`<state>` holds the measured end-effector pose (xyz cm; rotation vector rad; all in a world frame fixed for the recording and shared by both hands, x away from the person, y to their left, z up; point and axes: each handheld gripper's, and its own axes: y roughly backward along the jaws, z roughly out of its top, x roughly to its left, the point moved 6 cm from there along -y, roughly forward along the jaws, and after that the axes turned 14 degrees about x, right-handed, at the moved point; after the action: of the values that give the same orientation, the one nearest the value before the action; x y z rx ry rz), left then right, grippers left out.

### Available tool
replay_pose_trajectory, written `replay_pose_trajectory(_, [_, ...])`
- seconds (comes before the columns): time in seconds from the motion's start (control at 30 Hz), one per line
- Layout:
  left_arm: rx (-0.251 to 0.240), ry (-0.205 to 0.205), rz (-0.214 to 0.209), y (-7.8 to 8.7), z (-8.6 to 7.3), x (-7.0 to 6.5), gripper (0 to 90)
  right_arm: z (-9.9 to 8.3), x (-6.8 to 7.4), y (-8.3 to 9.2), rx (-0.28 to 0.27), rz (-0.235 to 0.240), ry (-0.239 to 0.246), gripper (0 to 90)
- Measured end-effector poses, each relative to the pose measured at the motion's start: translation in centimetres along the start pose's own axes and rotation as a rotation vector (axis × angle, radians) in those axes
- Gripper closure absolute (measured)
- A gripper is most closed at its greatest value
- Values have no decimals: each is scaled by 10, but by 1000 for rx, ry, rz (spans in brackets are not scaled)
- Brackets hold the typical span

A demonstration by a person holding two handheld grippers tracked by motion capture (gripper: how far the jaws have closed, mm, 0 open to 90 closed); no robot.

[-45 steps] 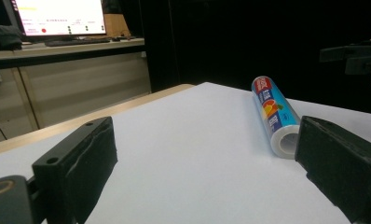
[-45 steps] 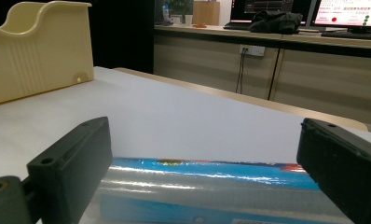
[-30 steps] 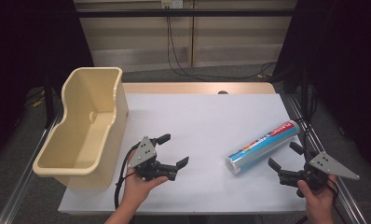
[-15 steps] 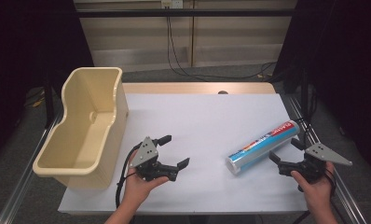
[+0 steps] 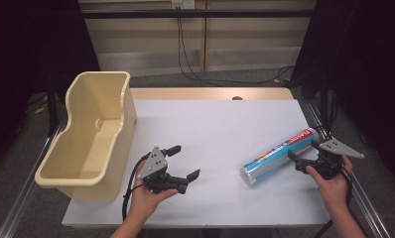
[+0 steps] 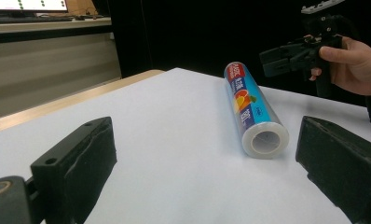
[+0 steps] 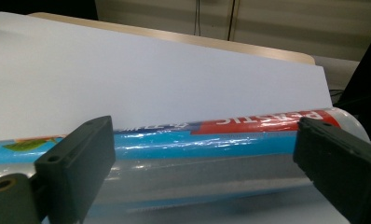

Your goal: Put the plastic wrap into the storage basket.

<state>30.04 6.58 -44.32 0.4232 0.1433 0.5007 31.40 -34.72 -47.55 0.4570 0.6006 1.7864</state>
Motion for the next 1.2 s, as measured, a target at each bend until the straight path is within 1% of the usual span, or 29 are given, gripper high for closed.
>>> replay_pose_trajectory(0.03, [0, 1, -1, 0, 0, 0, 48, 1, 0, -1, -3, 1, 2, 71])
replay_pose_trajectory(0.07, [0, 1, -2, -1, 0, 0, 48, 2, 2, -2, 3, 17, 0, 70])
replay_pose_trajectory(0.1, [1, 1, -3, -1, 0, -1, 48, 2, 2, -2, 3, 17, 0, 70])
replay_pose_trajectory(0.13, [3, 0, -3, -1, 0, -1, 48, 4, 5, -3, 10, 28, 12, 70])
replay_pose_trajectory(0.27, [11, -1, -9, -3, -1, -2, 48, 6, 7, -4, 20, 35, 19, 67])
replay_pose_trajectory(0.3, [12, -2, -11, -3, -1, -2, 48, 8, 8, -4, 34, 50, 30, 67])
replay_pose_trajectory(0.37, [17, -3, -11, -3, -2, -2, 48, 12, 11, -4, 49, 65, 64, 54])
replay_pose_trajectory(0.4, [19, -2, -14, -3, -2, -2, 48, 16, 15, -5, 80, 104, 108, 43])
replay_pose_trajectory(0.43, [19, -2, -14, -3, -2, -2, 48, 17, 17, -5, 108, 129, 138, 40])
replay_pose_trajectory(0.47, [19, -2, -14, -3, -2, -2, 48, 17, 17, -5, 108, 129, 138, 40])
replay_pose_trajectory(0.5, [21, 0, -14, -3, -2, -1, 48, 19, 20, -5, 129, 147, 177, 43])
replay_pose_trajectory(0.57, [22, 0, -15, -3, -2, -1, 48, 21, 27, -6, 204, 182, 284, 28])
replay_pose_trajectory(0.6, [23, -1, -14, -3, -3, -1, 48, 21, 33, -8, 276, 221, 377, 27])
replay_pose_trajectory(0.63, [24, -1, -14, -3, -3, -1, 47, 22, 36, -8, 294, 233, 407, 29])
replay_pose_trajectory(0.67, [24, -2, -14, -3, -3, -1, 48, 22, 39, -9, 320, 264, 424, 28])
replay_pose_trajectory(0.7, [25, -1, -13, -2, -3, -1, 48, 22, 41, -9, 343, 278, 441, 27])
replay_pose_trajectory(0.73, [25, 0, -14, -2, -3, -1, 48, 22, 41, -9, 343, 278, 441, 27])
replay_pose_trajectory(0.77, [25, 2, -13, -2, -3, 0, 48, 23, 43, -10, 362, 285, 474, 29])
replay_pose_trajectory(0.8, [26, 0, -13, -2, -3, 0, 48, 25, 45, -13, 391, 284, 529, 25])
replay_pose_trajectory(0.83, [24, 4, -14, -2, -3, 0, 48, 25, 46, -14, 404, 291, 535, 26])
replay_pose_trajectory(0.87, [23, 4, -14, -1, -3, 0, 48, 25, 46, -14, 404, 291, 535, 26])
replay_pose_trajectory(0.9, [24, 2, -13, -1, -3, 1, 48, 25, 48, -16, 436, 322, 559, 30])
replay_pose_trajectory(0.93, [25, 4, -13, -1, -3, 1, 48, 25, 48, -16, 436, 322, 559, 30])
replay_pose_trajectory(0.97, [26, 3, -14, -1, -4, 1, 48, 24, 49, -17, 470, 344, 600, 37])
replay_pose_trajectory(1.03, [26, 5, -13, -1, -4, 1, 48, 23, 50, -20, 502, 342, 658, 34])
replay_pose_trajectory(1.07, [26, 4, -15, 0, -4, 1, 48, 24, 50, -24, 531, 334, 690, 33])
replay_pose_trajectory(1.1, [26, 5, -16, -1, -4, 1, 48, 24, 50, -26, 538, 331, 708, 34])
replay_pose_trajectory(1.13, [26, 5, -16, -1, -4, 1, 48, 24, 50, -26, 538, 331, 708, 34])
replay_pose_trajectory(1.2, [28, 4, -16, -1, -4, 1, 48, 22, 54, -33, 559, 321, 777, 25])
